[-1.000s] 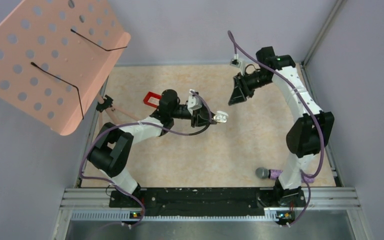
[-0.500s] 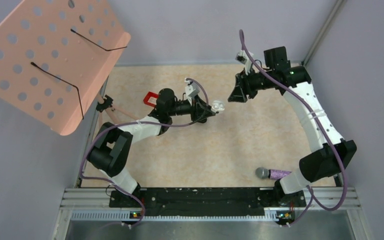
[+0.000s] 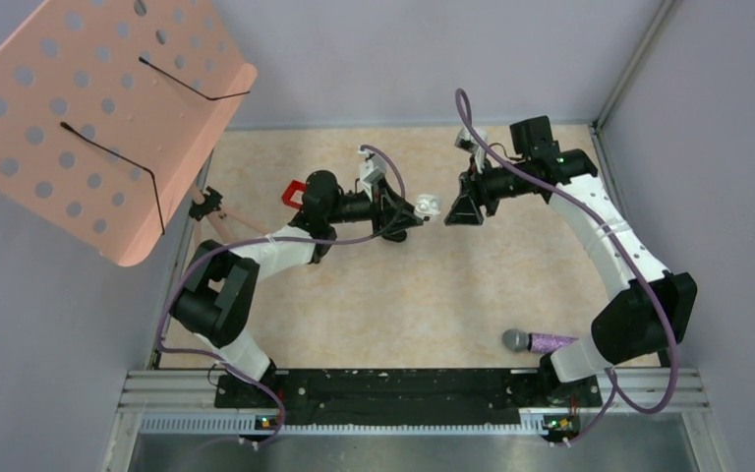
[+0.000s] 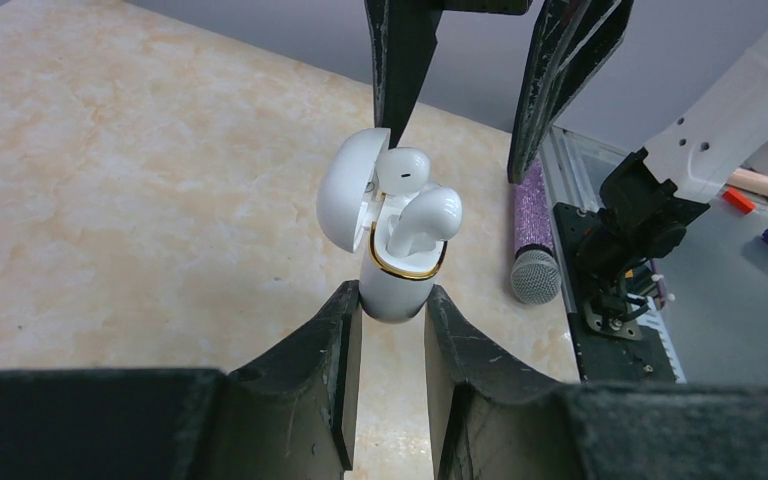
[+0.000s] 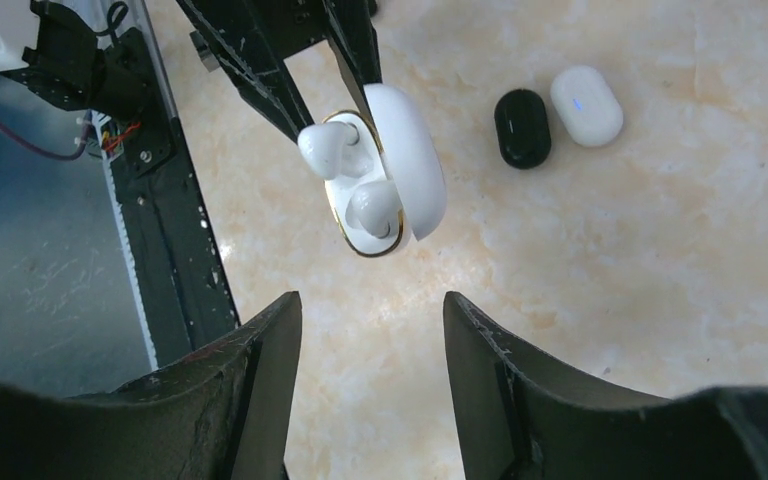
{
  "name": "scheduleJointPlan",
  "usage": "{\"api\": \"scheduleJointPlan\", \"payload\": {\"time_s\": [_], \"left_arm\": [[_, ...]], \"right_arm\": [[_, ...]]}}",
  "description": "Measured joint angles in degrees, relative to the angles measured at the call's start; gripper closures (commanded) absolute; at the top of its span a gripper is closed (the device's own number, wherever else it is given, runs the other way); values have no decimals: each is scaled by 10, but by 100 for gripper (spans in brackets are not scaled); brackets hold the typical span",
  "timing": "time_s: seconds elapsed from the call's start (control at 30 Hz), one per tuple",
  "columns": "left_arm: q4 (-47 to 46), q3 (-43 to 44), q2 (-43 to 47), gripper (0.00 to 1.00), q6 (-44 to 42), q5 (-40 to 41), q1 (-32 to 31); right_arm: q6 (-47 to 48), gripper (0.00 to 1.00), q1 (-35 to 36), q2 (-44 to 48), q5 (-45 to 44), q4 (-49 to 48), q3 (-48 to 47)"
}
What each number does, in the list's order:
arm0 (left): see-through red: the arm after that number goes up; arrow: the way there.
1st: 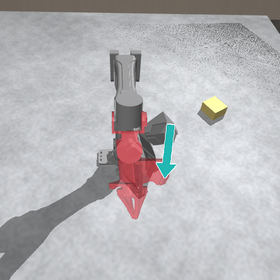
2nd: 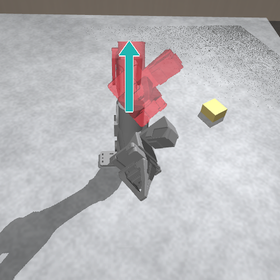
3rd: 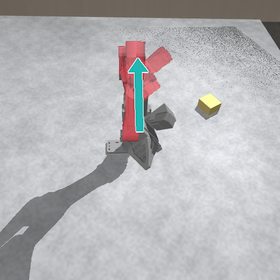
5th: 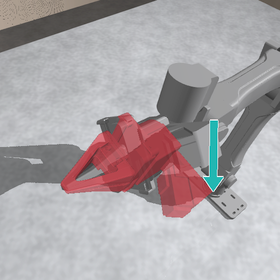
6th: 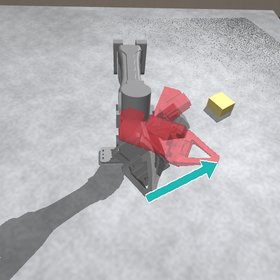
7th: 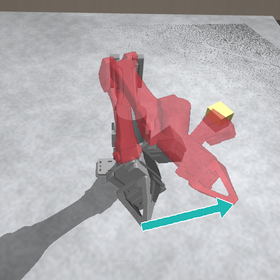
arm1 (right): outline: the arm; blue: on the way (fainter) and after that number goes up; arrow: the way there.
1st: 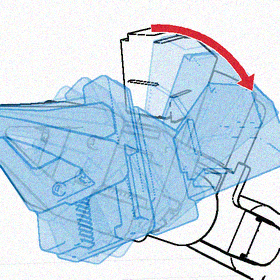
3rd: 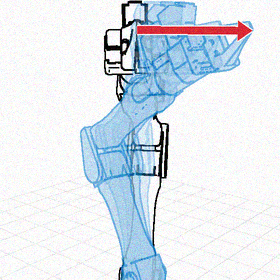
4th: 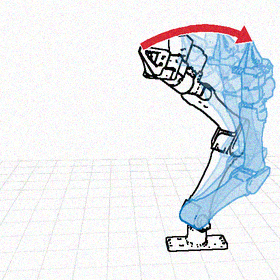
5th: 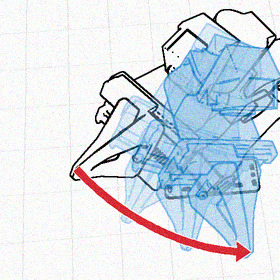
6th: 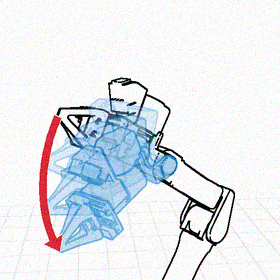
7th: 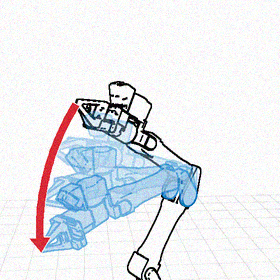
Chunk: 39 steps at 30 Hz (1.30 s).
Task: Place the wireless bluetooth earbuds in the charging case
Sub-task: Adjust the earbud with the charging case.
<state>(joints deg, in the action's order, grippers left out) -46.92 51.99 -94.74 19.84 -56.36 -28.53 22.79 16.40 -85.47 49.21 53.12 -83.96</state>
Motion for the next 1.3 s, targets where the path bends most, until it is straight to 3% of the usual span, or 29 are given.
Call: {"api": "scheduleJointPlan", "payload": {"time_s": [0.27, 0.57, 0.73, 0.83, 1.07, 1.1, 1.2, 1.3], "left_arm": [[-19, 26, 0, 100, 50, -18, 3], [-36, 42, -1, 100, 82, -27, 5], [-41, 45, -8, 100, 93, -31, 7], [-42, 46, -11, 100, 98, -35, 7], [-43, 47, -14, 100, 105, -43, 7], [-43, 48, -14, 98, 106, -43, 7], [-43, 48, -14, 79, 110, -43, 8], [-43, 48, -14, 68, 115, -42, 9]], "right_arm": [[-9, 52, 8, 0, 35, -59, 1], [-35, 71, 11, 0, 53, -94, 11], [-50, 62, 11, 0, 63, -110, 14], [-56, 62, 12, -1, 74, -116, 15], [-66, 74, 12, -1, 79, -129, 20], [-65, 75, 12, -1, 79, -131, 22], [-65, 76, 12, -1, 79, -136, 22], [-66, 78, 12, -1, 80, -138, 22]]}}
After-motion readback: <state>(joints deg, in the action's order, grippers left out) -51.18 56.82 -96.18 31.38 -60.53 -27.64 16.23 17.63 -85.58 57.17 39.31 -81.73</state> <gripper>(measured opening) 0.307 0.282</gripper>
